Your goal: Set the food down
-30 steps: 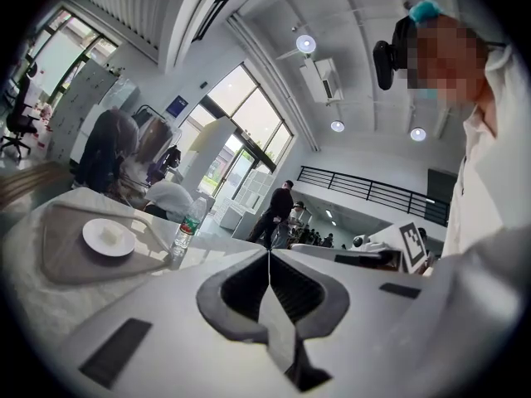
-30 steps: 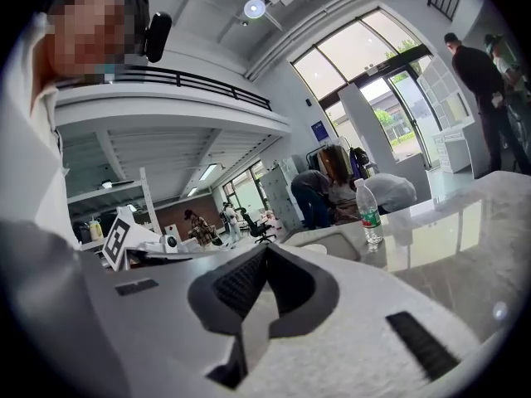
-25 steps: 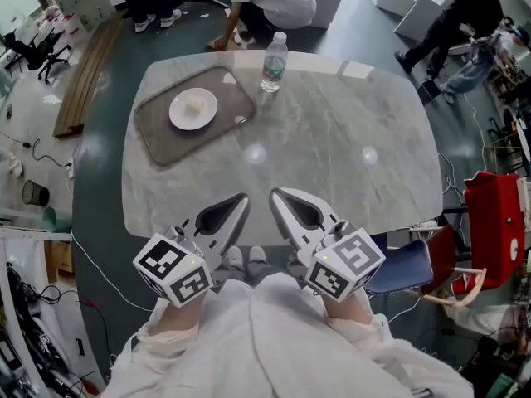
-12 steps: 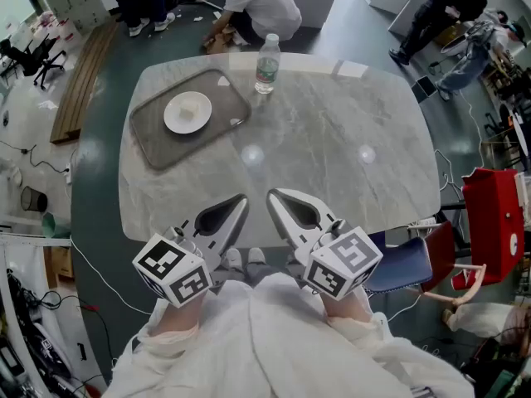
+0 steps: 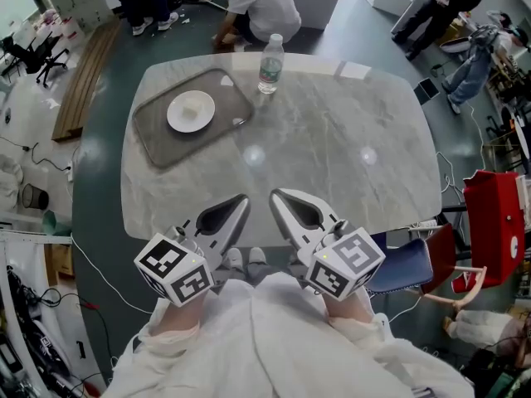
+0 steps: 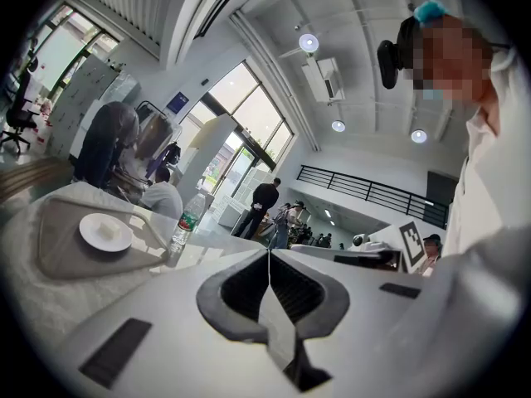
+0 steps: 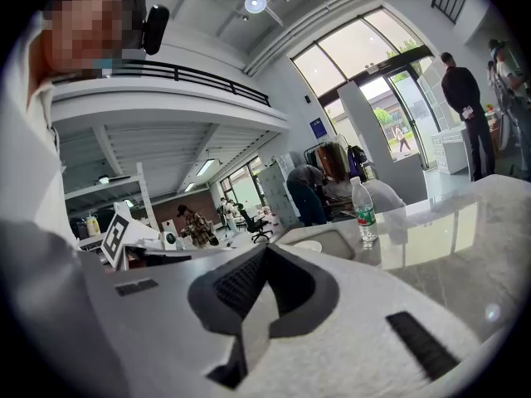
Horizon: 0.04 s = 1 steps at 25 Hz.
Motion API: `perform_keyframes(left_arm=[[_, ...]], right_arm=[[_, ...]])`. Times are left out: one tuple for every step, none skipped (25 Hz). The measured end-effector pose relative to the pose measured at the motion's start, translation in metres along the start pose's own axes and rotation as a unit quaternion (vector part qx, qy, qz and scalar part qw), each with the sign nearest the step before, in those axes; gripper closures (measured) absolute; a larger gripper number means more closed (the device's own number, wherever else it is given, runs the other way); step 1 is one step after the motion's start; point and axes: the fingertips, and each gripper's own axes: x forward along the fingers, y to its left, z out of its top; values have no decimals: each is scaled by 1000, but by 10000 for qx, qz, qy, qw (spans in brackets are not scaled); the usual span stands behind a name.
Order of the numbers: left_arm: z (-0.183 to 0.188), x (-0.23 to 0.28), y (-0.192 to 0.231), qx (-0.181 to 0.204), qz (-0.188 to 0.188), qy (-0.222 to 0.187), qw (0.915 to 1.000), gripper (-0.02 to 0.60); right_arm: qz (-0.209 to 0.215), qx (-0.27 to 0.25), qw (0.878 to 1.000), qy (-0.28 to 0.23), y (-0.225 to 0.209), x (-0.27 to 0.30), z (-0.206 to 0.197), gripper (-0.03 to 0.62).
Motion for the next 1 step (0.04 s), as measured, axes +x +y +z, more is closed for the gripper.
perform_keyframes(left_arm=[[0,0,-1,1,0,-4,10000,563]], right_arm=[[-1,-4,10000,5,0,-1,0,592]])
